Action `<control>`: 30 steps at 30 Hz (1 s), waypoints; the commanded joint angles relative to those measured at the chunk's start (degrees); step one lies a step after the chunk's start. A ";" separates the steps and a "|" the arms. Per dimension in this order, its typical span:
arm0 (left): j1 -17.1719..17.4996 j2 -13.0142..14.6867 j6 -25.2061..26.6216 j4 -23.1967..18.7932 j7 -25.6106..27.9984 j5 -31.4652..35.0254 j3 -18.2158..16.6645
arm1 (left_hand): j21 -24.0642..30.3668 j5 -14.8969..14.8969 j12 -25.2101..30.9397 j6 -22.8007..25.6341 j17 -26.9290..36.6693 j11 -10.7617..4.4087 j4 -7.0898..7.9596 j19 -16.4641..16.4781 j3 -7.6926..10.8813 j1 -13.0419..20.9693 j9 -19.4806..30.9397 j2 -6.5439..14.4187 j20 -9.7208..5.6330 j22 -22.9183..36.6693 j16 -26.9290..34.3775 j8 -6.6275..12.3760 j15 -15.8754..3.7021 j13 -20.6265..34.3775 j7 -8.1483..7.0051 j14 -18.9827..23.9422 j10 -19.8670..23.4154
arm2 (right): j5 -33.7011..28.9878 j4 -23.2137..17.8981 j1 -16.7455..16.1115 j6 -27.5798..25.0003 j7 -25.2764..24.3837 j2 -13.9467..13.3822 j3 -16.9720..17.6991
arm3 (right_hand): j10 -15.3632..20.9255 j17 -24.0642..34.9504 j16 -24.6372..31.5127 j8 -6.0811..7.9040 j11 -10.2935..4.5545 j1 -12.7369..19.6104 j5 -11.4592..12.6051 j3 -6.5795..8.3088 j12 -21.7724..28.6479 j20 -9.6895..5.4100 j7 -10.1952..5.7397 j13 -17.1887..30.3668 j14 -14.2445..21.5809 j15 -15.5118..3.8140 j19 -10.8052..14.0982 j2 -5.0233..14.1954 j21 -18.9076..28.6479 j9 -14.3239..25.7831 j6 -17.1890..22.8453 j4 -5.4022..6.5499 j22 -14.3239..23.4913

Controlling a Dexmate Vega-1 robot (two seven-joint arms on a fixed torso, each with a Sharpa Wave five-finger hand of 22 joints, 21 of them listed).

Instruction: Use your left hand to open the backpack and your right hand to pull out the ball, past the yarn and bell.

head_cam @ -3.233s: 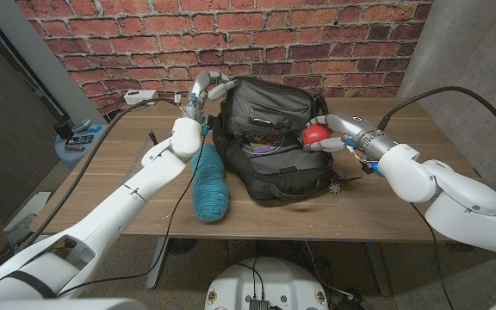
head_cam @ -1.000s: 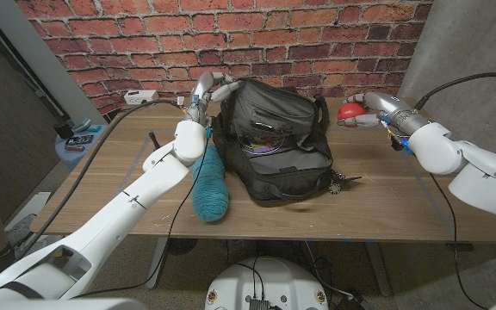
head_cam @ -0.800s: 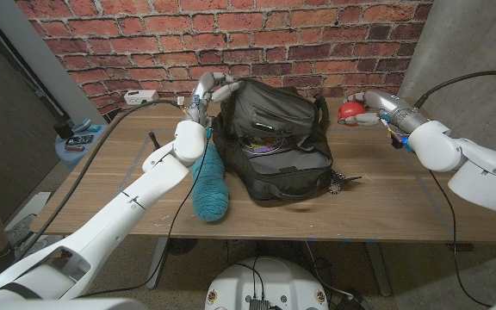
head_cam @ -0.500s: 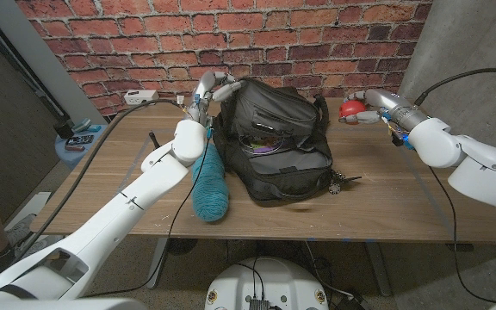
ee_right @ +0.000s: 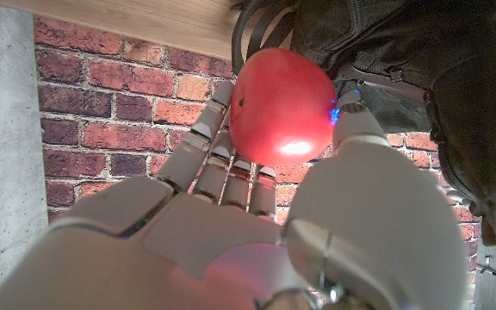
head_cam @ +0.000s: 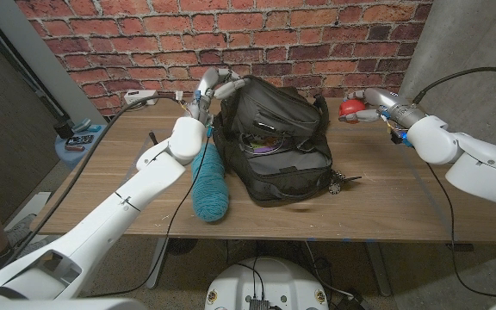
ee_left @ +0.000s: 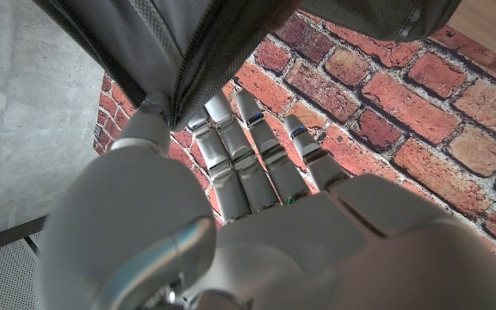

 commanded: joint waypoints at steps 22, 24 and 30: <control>-10.02 10.08 -6.88 7.03 -35.92 -21.49 1.15 | 0.29 -0.03 -1.07 -2.17 0.73 0.03 0.06 -0.11 -0.04 4.68 0.98 5.44 1.22 0.25 -0.45 -0.08 1.31 0.55 0.96 -0.77 -2.13 | -0.47 7.75 7.79 1.02 0.01 2.60 -7.41 | 0.60 0.42 -0.50 -0.13 -0.57 1.00 0.37 0.19 0.72 -3.67 -0.03 0.05 0.66 -5.80 0.50 0.46 -0.11 0.25 0.81 -0.12 0.15; -11.39 10.53 -6.94 7.98 -38.93 -22.46 1.94 | 0.31 -0.04 -1.16 -2.55 0.76 0.05 0.16 -0.11 -0.03 4.59 1.12 5.58 1.35 0.26 -0.49 -0.13 1.36 0.64 0.75 -0.82 -2.44 | -0.49 7.96 8.02 0.91 -0.03 2.74 -7.68 | 0.72 0.42 -0.53 -0.12 -0.60 1.12 0.38 0.24 0.80 -3.68 -0.12 0.07 0.76 -5.87 0.53 0.48 -0.10 0.25 0.88 -0.16 0.15; -13.81 11.19 -6.51 9.67 -43.69 -24.19 3.31 | 0.09 -0.09 -1.75 -3.71 0.78 0.42 0.47 -0.86 0.06 4.22 1.72 6.10 2.13 0.32 -1.02 -0.11 2.10 0.63 0.82 -1.64 -3.78 | -0.35 8.49 8.41 0.75 -0.34 3.11 -8.27 | 0.69 0.44 -0.64 -0.10 -0.69 1.19 0.38 0.30 0.82 -3.72 -0.18 0.07 0.81 -5.90 0.60 0.52 -0.09 0.26 0.97 -0.14 0.15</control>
